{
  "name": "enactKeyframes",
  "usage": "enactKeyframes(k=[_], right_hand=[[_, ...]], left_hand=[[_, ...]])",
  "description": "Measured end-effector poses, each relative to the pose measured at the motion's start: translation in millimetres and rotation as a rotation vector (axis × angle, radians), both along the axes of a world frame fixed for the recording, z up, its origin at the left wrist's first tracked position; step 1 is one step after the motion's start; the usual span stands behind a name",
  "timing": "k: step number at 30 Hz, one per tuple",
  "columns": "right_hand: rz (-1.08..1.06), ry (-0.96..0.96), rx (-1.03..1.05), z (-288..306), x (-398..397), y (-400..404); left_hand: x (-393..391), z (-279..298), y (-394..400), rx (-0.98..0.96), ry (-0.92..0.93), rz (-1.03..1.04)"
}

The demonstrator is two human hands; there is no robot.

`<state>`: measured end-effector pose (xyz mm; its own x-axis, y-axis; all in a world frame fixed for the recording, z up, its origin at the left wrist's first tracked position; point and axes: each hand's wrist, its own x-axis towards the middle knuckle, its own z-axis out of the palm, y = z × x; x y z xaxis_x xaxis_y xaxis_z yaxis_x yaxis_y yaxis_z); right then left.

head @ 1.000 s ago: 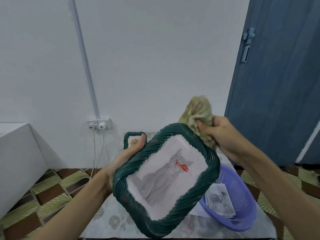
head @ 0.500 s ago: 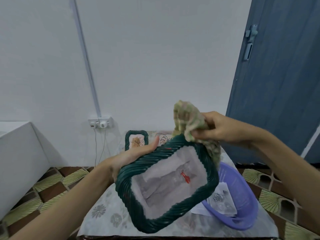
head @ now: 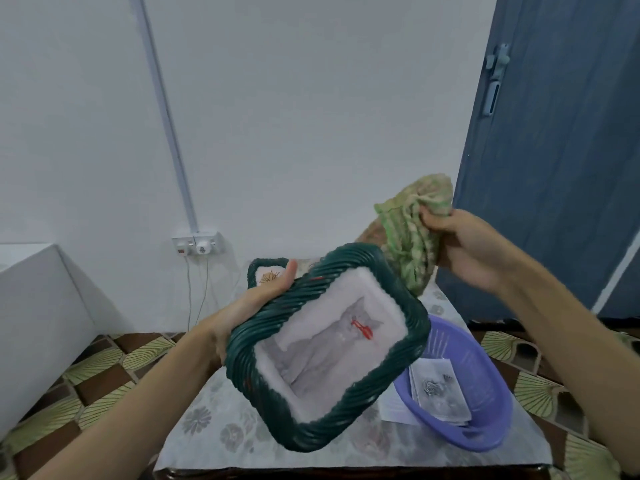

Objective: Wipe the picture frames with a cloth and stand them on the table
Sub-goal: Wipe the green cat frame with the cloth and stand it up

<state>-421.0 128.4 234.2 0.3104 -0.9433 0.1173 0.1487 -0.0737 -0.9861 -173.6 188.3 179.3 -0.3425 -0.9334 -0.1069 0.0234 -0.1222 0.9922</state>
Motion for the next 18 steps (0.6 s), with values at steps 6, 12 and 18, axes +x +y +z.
enactKeyframes(k=[6,12,18], right_hand=[[0.255,0.449,-0.252,-7,11,28],[0.061,0.319,-0.195,-9,39,28],[-0.064,-0.006,0.069,-2,27,9]], left_hand=[[4,-9,-2,0.052,-0.032,-0.129],[8,-9,3,0.007,-0.124,0.038],[10,-11,4,0.123,0.105,0.047]])
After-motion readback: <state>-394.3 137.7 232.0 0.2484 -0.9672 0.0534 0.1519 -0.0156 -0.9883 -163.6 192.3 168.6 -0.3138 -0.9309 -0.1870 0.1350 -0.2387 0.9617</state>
